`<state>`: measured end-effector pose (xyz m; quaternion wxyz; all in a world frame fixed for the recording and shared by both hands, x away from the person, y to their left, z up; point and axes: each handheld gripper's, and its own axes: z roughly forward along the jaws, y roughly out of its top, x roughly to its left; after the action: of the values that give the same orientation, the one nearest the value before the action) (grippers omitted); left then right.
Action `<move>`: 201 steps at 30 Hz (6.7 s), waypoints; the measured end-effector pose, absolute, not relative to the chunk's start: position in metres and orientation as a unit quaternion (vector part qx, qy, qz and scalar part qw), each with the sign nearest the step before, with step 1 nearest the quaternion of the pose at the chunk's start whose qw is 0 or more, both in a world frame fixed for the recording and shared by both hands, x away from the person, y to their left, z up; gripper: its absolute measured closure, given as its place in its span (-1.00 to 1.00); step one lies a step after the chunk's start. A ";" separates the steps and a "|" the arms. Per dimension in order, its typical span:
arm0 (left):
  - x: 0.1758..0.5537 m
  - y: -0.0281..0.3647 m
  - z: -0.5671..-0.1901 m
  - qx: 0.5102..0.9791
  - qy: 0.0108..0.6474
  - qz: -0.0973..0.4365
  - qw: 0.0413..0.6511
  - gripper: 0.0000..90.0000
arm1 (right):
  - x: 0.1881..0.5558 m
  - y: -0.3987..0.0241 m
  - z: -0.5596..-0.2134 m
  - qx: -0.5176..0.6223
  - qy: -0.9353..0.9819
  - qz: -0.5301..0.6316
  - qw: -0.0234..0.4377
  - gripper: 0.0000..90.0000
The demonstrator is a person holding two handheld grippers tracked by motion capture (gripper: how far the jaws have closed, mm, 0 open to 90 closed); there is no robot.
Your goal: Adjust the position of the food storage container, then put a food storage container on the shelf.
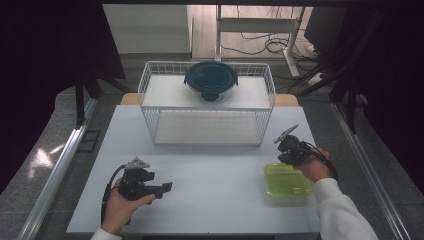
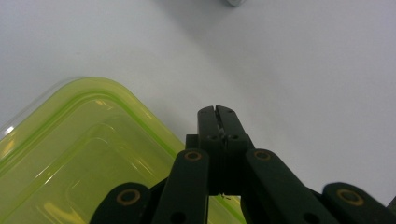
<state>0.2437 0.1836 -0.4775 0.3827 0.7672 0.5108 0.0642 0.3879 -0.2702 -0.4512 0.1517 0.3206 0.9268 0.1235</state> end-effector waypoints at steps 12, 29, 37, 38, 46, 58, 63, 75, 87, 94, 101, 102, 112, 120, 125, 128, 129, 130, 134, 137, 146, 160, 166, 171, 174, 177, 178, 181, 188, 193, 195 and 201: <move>0.244 0.188 -0.476 0.762 0.515 0.068 0.387 -0.55 | 0.342 -0.331 -0.415 0.422 0.864 0.185 0.202 0.98; 0.245 0.186 -0.475 0.761 0.517 0.072 0.385 -0.55 | 0.312 -0.367 -0.454 0.511 0.819 0.151 0.213 0.98; 0.244 0.191 -0.474 0.754 0.524 0.067 0.391 -0.55 | 0.312 -0.367 -0.460 0.513 0.822 0.152 0.195 0.98; 0.244 0.191 -0.474 0.754 0.524 0.067 0.391 -0.55 | 0.312 -0.366 -0.460 0.514 0.821 0.149 0.197 0.98; 0.245 0.193 -0.474 0.750 0.528 0.065 0.393 -0.54 | 0.310 -0.358 -0.460 0.504 0.829 0.165 0.179 0.98; 0.246 0.194 -0.474 0.746 0.536 0.061 0.390 -0.53 | 0.307 -0.323 -0.462 0.476 0.847 0.177 0.157 0.98; 0.245 0.195 -0.473 0.743 0.538 0.062 0.393 -0.53 | 0.306 -0.312 -0.462 0.467 0.852 0.179 0.153 0.98; 0.245 0.195 -0.473 0.745 0.537 0.064 0.390 -0.54 | 0.299 -0.273 -0.464 0.433 0.871 0.196 0.125 0.98; 0.245 0.193 -0.473 0.747 0.534 0.064 0.390 -0.53 | 0.292 -0.238 -0.465 0.401 0.884 0.215 0.104 0.98; 0.245 0.193 -0.473 0.748 0.534 0.063 0.389 -0.53 | 0.291 -0.217 -0.467 0.390 0.888 0.224 0.097 0.98; 0.245 0.192 -0.474 0.749 0.533 0.062 0.388 -0.53 | 0.291 -0.196 -0.469 0.377 0.892 0.231 0.088 0.98; 0.245 0.192 -0.474 0.749 0.533 0.062 0.388 -0.53 | 0.291 -0.193 -0.469 0.376 0.893 0.231 0.088 0.98; 0.245 0.192 -0.474 0.750 0.532 0.062 0.387 -0.53 | 0.291 -0.179 -0.470 0.366 0.896 0.236 0.088 0.98; 0.245 0.193 -0.474 0.749 0.534 0.061 0.388 -0.53 | 0.291 -0.184 -0.472 0.367 0.895 0.236 0.090 0.98; 0.242 0.192 -0.469 0.746 0.527 0.052 0.404 -0.53 | 0.287 -0.195 -0.463 0.378 0.880 0.271 0.100 0.97; 0.241 0.191 -0.467 0.746 0.525 0.053 0.406 -0.53 | 0.283 -0.201 -0.458 0.386 0.867 0.298 0.102 0.87; 0.241 0.191 -0.466 0.746 0.525 0.054 0.406 -0.53 | 0.282 -0.203 -0.457 0.389 0.863 0.305 0.105 0.70; 0.241 0.191 -0.467 0.747 0.525 0.054 0.405 -0.53 | 0.281 -0.204 -0.456 0.397 0.856 0.312 0.109 0.44; 0.241 0.191 -0.467 0.746 0.526 0.055 0.405 -0.53 | 0.280 -0.210 -0.453 0.441 0.820 0.356 0.080 -0.18; 0.241 0.191 -0.466 0.743 0.525 0.044 0.412 -0.53 | 0.280 -0.214 -0.452 0.454 0.805 0.376 0.066 -0.35; 0.238 0.189 -0.463 0.740 0.522 0.038 0.423 -0.53 | 0.279 -0.213 -0.455 0.461 0.799 0.384 0.043 -0.50; 0.243 0.183 -0.473 0.726 0.527 -0.020 0.442 -0.52 | 0.279 -0.206 -0.459 0.465 0.796 0.388 0.018 -0.30; 0.251 0.174 -0.483 0.721 0.536 -0.045 0.436 -0.47 | 0.284 -0.205 -0.466 0.475 0.790 0.387 -0.007 -0.29; 0.260 0.163 -0.489 0.720 0.538 -0.063 0.434 -0.43 | 0.289 -0.207 -0.473 0.487 0.783 0.387 -0.028 -0.26; 0.266 0.156 -0.493 0.717 0.539 -0.077 0.436 -0.42 | 0.290 -0.207 -0.477 0.491 0.782 0.384 -0.033 -0.25; 0.272 0.148 -0.497 0.717 0.542 -0.090 0.429 -0.38 | 0.293 -0.208 -0.480 0.496 0.780 0.381 -0.038 -0.24; 0.273 0.145 -0.499 0.719 0.541 -0.092 0.427 -0.37 | 0.294 -0.208 -0.481 0.499 0.777 0.381 -0.039 -0.23; 0.275 0.137 -0.503 0.722 0.538 -0.104 0.422 -0.34 | 0.297 -0.209 -0.485 0.505 0.771 0.384 -0.046 -0.19; 0.278 0.135 -0.511 0.711 0.543 -0.131 0.428 -0.23 | 0.303 -0.209 -0.494 0.516 0.759 0.389 -0.075 -0.12; 0.279 0.136 -0.515 0.698 0.542 -0.160 0.440 -0.05 | 0.303 -0.206 -0.497 0.515 0.758 0.390 -0.086 0.00; 0.279 0.137 -0.516 0.694 0.543 -0.170 0.442 0.04 | 0.303 -0.205 -0.498 0.515 0.757 0.391 -0.094 0.07; 0.281 0.135 -0.520 0.690 0.542 -0.187 0.442 0.29 | 0.305 -0.207 -0.504 0.519 0.740 0.403 -0.144 0.34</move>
<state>0.2805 0.1355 -0.5202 0.4419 0.6902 0.5416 -0.1871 0.3053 -0.2072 -0.5041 -0.1442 0.5193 0.7398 0.4028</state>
